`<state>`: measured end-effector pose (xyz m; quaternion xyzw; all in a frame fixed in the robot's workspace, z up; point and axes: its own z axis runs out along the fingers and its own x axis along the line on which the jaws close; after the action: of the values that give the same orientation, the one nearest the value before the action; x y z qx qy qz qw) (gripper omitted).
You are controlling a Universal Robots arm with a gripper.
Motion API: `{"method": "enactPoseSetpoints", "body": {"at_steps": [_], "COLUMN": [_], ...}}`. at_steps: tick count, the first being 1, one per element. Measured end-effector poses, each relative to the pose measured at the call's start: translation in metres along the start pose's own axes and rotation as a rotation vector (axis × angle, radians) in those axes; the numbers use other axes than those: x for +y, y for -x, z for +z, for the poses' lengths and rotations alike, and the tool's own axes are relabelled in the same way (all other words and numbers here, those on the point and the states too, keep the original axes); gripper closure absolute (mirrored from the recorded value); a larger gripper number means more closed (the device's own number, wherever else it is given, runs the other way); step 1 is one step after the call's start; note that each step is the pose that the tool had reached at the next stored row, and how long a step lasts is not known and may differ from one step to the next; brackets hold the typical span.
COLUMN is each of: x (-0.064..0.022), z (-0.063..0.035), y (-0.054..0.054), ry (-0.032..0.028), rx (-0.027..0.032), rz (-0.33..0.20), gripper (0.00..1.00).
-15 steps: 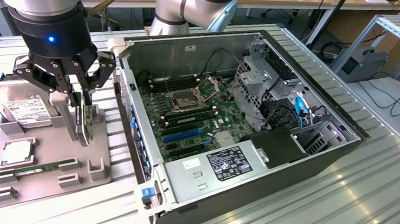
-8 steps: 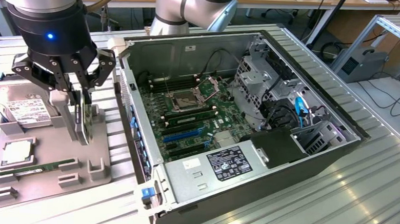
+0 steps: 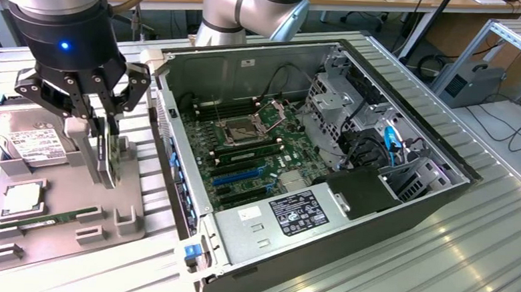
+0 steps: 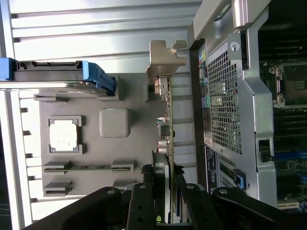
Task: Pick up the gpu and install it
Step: 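Pick up the gpu and move the gpu toward the slot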
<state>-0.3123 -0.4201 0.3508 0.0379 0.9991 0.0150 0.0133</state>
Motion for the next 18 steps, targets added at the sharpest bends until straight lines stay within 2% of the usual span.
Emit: {"method": "enactPoseSetpoints", "body": {"at_steps": [18], "x": [0.0002], "z": [-0.005], "y": [0.0001], "ry": [0.0], "rx": [0.0001], "rz": [0.0], "gripper": [0.73]}}
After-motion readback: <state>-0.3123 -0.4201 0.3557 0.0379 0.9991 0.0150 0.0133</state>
